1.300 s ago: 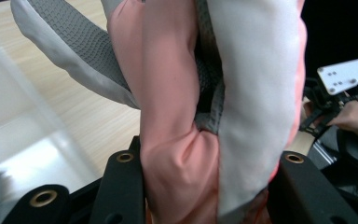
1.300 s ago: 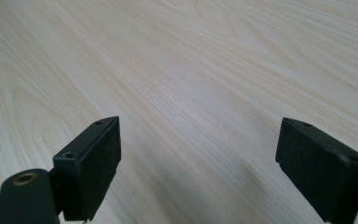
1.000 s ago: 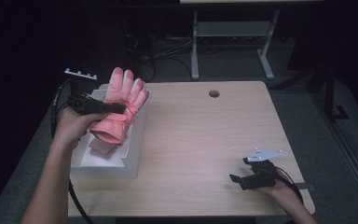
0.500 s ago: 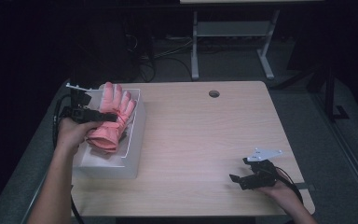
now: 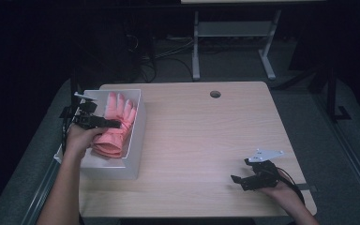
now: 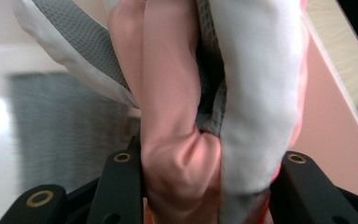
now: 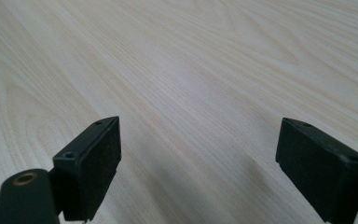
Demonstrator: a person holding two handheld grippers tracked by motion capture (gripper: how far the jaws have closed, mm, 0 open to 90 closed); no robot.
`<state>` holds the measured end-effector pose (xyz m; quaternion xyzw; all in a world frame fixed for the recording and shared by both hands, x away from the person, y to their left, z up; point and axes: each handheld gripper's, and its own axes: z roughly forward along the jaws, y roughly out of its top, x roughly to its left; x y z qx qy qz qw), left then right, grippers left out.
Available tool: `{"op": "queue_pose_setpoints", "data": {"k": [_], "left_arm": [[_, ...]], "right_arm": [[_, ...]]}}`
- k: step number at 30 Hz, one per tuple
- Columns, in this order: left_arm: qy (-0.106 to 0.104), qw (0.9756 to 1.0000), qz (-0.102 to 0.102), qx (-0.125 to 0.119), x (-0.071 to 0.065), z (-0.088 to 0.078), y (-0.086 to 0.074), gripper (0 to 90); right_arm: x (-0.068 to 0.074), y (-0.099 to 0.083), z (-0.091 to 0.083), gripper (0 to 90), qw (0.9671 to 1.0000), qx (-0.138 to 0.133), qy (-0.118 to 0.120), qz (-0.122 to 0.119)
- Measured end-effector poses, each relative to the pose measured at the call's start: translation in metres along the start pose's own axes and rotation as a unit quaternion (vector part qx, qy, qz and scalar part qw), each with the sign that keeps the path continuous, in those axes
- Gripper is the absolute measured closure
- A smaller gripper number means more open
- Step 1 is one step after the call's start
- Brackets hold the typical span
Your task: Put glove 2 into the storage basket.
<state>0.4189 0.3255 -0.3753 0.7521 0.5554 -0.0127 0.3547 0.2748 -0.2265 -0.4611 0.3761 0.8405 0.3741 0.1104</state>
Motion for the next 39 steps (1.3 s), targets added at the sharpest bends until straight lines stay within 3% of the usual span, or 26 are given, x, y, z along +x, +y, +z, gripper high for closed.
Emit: {"op": "queue_pose_setpoints", "data": {"k": [4, 9, 16, 19, 31, 39], "left_arm": [[0.012, 0.9996, -0.004, 0.026, 0.006, 0.019, -0.007, 57.0], [0.007, 0.9994, -0.01, 0.034, 0.008, 0.029, -0.01, 51.8], [0.009, 0.9994, -0.001, 0.034, 0.007, 0.029, -0.007, 25.4], [0.019, 0.9993, 0.011, 0.031, 0.004, 0.024, -0.006, 17.6], [0.028, 0.9988, 0.033, -0.023, -0.01, -0.019, 0.006, 16.2], [0.022, 0.996, 0.07, -0.05, -0.037, -0.043, 0.018, 16.2]], "right_arm": [[-0.002, -0.001, 0.0, 13.7, 1.0, 0.001, 0.001, -0.001], [-0.002, 0.0, -0.001, 13.7, 1.0, 0.0, 0.001, 0.003], [-0.001, 0.0, 0.0, 13.7, 1.0, 0.0, 0.003, -0.003], [-0.001, 0.0, -0.001, 13.7, 1.0, -0.002, 0.003, 0.0], [0.001, 0.001, 0.0, 13.7, 1.0, 0.0, 0.003, 0.001], [0.001, 0.002, 0.001, 13.7, 1.0, 0.001, 0.003, -0.003]]}}
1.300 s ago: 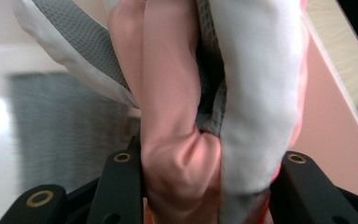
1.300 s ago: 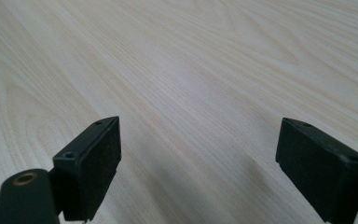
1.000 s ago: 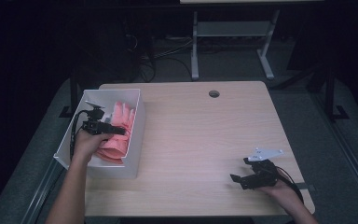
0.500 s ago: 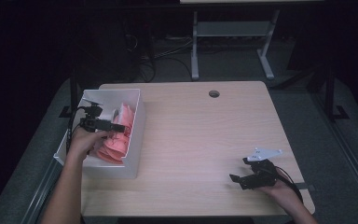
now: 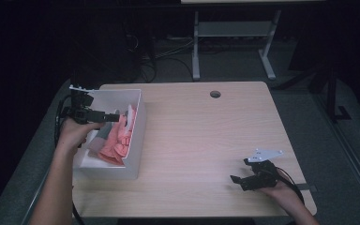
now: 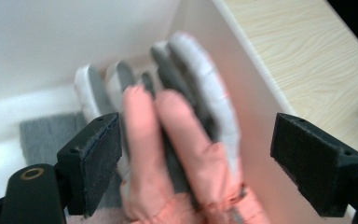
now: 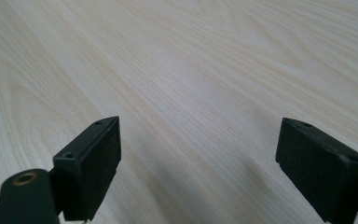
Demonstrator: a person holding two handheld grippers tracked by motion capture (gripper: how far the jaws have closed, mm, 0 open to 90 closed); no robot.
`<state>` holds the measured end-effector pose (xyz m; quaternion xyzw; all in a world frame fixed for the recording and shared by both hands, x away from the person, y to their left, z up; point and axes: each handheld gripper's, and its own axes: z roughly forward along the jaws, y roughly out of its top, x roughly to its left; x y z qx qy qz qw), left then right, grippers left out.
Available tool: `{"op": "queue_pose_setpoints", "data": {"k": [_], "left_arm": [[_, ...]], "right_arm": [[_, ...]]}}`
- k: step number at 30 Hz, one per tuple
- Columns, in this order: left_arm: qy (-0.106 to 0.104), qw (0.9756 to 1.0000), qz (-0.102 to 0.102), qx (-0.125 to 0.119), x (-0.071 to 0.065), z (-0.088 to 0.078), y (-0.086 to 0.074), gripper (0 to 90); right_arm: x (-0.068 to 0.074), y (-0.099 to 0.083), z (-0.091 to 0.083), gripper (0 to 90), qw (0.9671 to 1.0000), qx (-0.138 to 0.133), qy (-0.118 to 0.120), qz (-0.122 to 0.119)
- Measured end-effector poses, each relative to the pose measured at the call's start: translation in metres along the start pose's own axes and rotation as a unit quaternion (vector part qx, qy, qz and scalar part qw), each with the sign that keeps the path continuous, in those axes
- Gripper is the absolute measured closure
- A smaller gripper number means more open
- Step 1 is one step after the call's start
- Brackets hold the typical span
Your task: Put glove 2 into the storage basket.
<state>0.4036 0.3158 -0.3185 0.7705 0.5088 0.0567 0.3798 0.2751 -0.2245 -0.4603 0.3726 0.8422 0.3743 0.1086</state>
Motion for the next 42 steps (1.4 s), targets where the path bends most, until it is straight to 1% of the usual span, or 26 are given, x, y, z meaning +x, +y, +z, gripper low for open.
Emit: {"op": "queue_pose_setpoints", "data": {"k": [2, 3, 6, 7, 8, 9, 11, 13, 15, 16, 20, 23, 25, 27, 28, 29, 31, 33, 34, 35, 36, 37, 38, 39, 40, 42], "left_arm": [[-0.005, 0.9999, 0.011, -0.008, -0.01, -0.004, 0.004, 16.2], [-0.009, 0.9997, 0.018, -0.013, -0.016, -0.006, 0.006, 16.1], [-0.018, 0.9991, 0.036, -0.015, -0.032, -0.009, 0.012, 16.2], [-0.022, 0.9986, 0.045, -0.018, -0.039, -0.01, 0.015, 16.2], [-0.024, 0.9983, 0.049, -0.022, -0.044, -0.01, 0.016, 16.2], [-0.031, 0.9976, 0.058, -0.024, -0.051, -0.01, 0.018, 16.1], [-0.037, 0.9963, 0.073, -0.029, -0.063, -0.008, 0.022, 16.1], [-0.04, 0.9949, 0.087, -0.031, -0.074, -0.006, 0.023, 16.1], [-0.041, 0.9932, 0.104, -0.032, -0.09, -0.001, 0.023, 16.0], [-0.041, 0.9925, 0.111, -0.031, -0.095, 0.002, 0.022, 16.0], [-0.057, 0.9888, 0.135, -0.027, -0.124, 0.017, 0.015, 16.1], [-0.064, 0.9863, 0.15, -0.025, -0.14, 0.027, 0.01, 16.0], [-0.067, 0.9843, 0.163, -0.02, -0.153, 0.035, 0.007, 16.1], [-0.068, 0.9828, 0.171, -0.019, -0.161, 0.04, 0.004, 16.0], [-0.07, 0.9815, 0.177, -0.019, -0.166, 0.044, 0.002, 16.1], [-0.072, 0.9813, 0.177, -0.021, -0.17, 0.048, -0.001, 16.1], [-0.073, 0.98, 0.184, -0.019, -0.178, 0.058, -0.008, 16.1], [-0.07, 0.9783, 0.195, -0.009, -0.184, 0.067, -0.016, 16.0], [-0.072, 0.9781, 0.195, -0.008, -0.185, 0.071, -0.019, 16.0], [-0.077, 0.9771, 0.198, -0.004, -0.187, 0.076, -0.024, 16.0], [-0.079, 0.9774, 0.196, -0.006, -0.189, 0.08, -0.027, 16.1], [-0.08, 0.9762, 0.201, -0.005, -0.19, 0.084, -0.031, 16.0], [-0.08, 0.9763, 0.201, -0.007, -0.191, 0.088, -0.035, 16.1], [-0.078, 0.9753, 0.207, -0.008, -0.191, 0.091, -0.038, 16.0], [-0.076, 0.9735, 0.216, -0.008, -0.191, 0.096, -0.043, 16.0], [-0.079, 0.9732, 0.216, -0.001, -0.191, 0.103, -0.049, 16.0]], "right_arm": [[0.0, 0.001, 0.0, 13.7, 1.0, 0.001, 0.0, 0.003], [0.0, 0.001, 0.0, 13.7, 1.0, 0.001, 0.0, -0.002], [0.002, 0.003, 0.001, 13.7, 1.0, 0.0, 0.002, -0.002], [0.002, 0.003, 0.001, 13.7, 1.0, 0.0, 0.002, -0.004], [0.002, 0.003, 0.002, 13.7, 1.0, 0.001, 0.003, -0.007], [0.003, 0.003, 0.002, 13.7, 1.0, 0.001, 0.003, -0.004], [0.002, 0.003, 0.002, 13.7, 1.0, 0.002, 0.002, -0.007], [0.002, 0.003, 0.001, 13.7, 1.0, -0.001, 0.002, -0.004], [0.002, 0.002, 0.0, 13.7, 1.0, -0.001, 0.003, -0.004], [0.001, 0.002, 0.0, 13.7, 1.0, -0.001, 0.002, -0.007], [0.002, 0.002, -0.001, 13.7, 1.0, -0.003, 0.003, -0.008], [0.002, 0.002, -0.001, 13.7, 0.9999, -0.004, 0.005, -0.013], [0.003, 0.002, 0.0, 13.7, 0.9999, -0.006, 0.006, -0.01], [0.003, 0.003, 0.0, 13.7, 0.9999, -0.005, 0.005, -0.01], [0.003, 0.003, 0.0, 13.7, 0.9999, -0.005, 0.006, -0.011], [0.003, 0.002, 0.001, 13.7, 0.9999, -0.005, 0.006, -0.015], [0.002, 0.002, 0.001, 13.7, 0.9999, -0.005, 0.006, -0.015], [0.002, 0.001, 0.001, 13.7, 0.9998, -0.005, 0.006, -0.017], [0.002, 0.001, 0.001, 13.7, 0.9998, -0.006, 0.007, -0.018], [0.002, 0.001, 0.001, 13.7, 0.9998, -0.006, 0.007, -0.019], [0.002, 0.001, 0.001, 13.7, 0.9998, -0.005, 0.007, -0.02], [0.003, 0.001, 0.001, 13.7, 0.9997, -0.005, 0.008, -0.021], [0.003, 0.001, 0.002, 13.7, 0.9997, -0.005, 0.008, -0.021], [0.003, 0.001, 0.002, 13.7, 0.9997, -0.004, 0.007, -0.022], [0.003, 0.001, 0.002, 13.7, 0.9997, -0.004, 0.007, -0.023], [0.004, 0.001, 0.002, 13.7, 0.9997, -0.001, 0.007, -0.024]]}}
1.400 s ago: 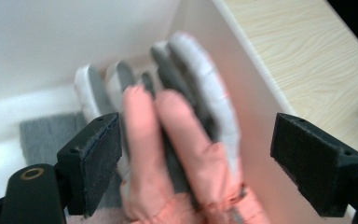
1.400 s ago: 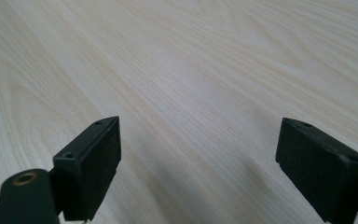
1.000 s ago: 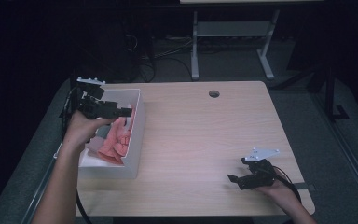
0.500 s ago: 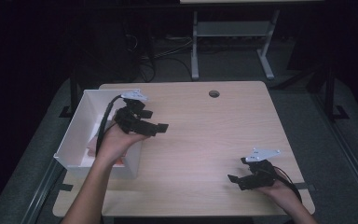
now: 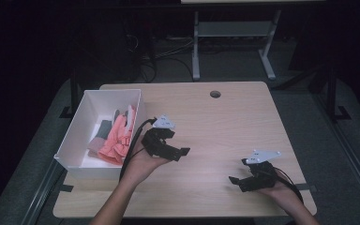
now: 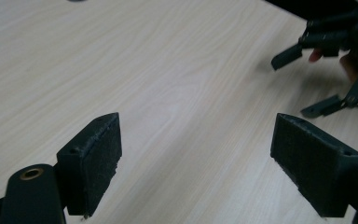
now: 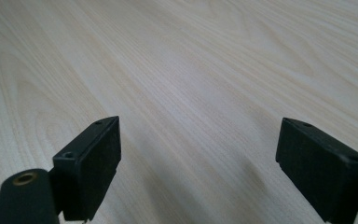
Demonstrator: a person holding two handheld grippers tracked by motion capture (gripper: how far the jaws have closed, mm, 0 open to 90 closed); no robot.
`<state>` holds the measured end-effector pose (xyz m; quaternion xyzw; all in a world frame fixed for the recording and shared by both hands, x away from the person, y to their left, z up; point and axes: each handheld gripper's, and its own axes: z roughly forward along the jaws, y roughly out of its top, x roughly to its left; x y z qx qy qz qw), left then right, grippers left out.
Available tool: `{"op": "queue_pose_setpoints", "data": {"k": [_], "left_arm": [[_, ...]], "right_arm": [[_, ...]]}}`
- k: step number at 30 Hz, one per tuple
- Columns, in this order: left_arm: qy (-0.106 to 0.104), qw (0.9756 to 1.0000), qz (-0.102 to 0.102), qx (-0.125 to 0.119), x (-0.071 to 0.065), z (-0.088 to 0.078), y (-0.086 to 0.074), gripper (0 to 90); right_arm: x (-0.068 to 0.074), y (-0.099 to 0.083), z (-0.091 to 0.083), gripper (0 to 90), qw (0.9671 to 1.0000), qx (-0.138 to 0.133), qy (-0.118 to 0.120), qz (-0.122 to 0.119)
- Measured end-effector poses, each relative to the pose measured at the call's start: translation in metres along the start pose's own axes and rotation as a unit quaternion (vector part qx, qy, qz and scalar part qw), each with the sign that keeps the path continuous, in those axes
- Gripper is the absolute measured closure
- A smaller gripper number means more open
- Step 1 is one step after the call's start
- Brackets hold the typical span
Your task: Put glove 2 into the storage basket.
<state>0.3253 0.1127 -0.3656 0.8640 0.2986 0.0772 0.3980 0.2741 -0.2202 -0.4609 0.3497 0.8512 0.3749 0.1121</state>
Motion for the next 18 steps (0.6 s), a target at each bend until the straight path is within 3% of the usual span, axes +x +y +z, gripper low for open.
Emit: {"op": "queue_pose_setpoints", "data": {"k": [11, 18], "left_arm": [[-0.013, 0.9998, -0.012, 0.011, 0.001, 0.03, -0.037, 13.7], [-0.009, 0.9996, 0.013, 0.024, -0.003, 0.045, -0.056, 13.5]], "right_arm": [[0.001, 0.0, 0.001, 13.7, 1.0, -0.001, 0.001, -0.005], [0.002, -0.001, 0.002, 13.7, 1.0, 0.002, 0.003, -0.006]]}}
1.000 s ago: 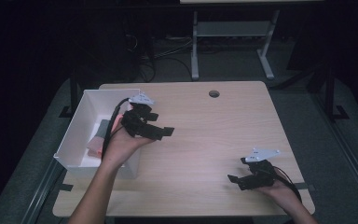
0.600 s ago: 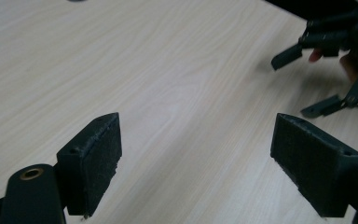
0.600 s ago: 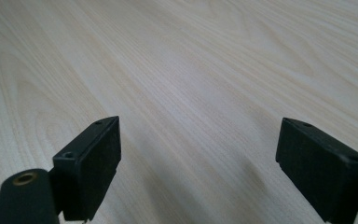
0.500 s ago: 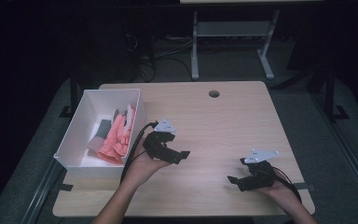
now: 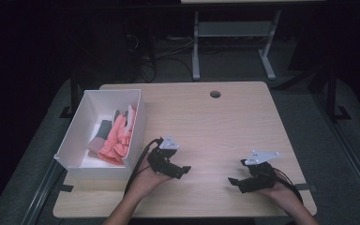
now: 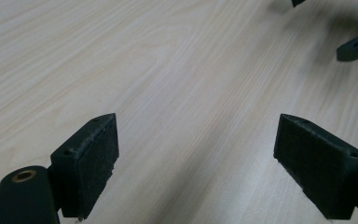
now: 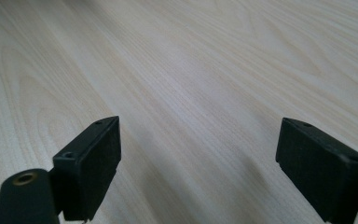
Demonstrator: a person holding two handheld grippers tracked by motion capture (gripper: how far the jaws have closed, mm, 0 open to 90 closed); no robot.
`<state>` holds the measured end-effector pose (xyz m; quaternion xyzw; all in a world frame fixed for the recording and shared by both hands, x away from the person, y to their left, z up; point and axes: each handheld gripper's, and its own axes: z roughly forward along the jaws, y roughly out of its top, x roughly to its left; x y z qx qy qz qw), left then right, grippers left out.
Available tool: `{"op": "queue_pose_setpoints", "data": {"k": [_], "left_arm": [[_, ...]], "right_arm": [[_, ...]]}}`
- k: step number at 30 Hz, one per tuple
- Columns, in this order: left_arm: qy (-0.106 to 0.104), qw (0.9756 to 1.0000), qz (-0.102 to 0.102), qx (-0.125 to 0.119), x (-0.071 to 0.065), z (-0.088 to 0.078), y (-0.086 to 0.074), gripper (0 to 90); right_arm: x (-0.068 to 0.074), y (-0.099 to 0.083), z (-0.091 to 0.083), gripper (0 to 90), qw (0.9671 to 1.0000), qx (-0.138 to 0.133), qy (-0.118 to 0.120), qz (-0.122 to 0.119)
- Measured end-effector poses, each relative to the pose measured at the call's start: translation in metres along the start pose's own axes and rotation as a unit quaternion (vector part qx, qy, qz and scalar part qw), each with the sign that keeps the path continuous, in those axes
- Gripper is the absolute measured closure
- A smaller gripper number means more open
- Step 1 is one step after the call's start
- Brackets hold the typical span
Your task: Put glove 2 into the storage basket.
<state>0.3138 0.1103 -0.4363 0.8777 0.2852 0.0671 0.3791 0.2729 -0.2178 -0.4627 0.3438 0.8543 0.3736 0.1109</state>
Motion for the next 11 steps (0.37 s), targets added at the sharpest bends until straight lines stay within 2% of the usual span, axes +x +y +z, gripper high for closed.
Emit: {"op": "queue_pose_setpoints", "data": {"k": [3, 10, 11], "left_arm": [[-0.003, 0.9999, 0.012, 0.008, -0.0008, 0.0049, -0.0047, 13.5], [-0.01, 0.9997, 0.012, 0.019, -0.0023, 0.0111, -0.0107, 13.5], [-0.007, 0.9996, 0.017, 0.021, -0.002, 0.0115, -0.0111, 13.5]], "right_arm": [[0.0001, -0.0002, 0.0006, 13.7, 1.0, 0.001, 0.001, -0.002], [0.0001, -0.0007, 0.0017, 13.7, 1.0, 0.006, 0.003, -0.007], [0.0001, -0.0007, 0.0019, 13.7, 1.0, 0.006, 0.003, -0.006]]}}
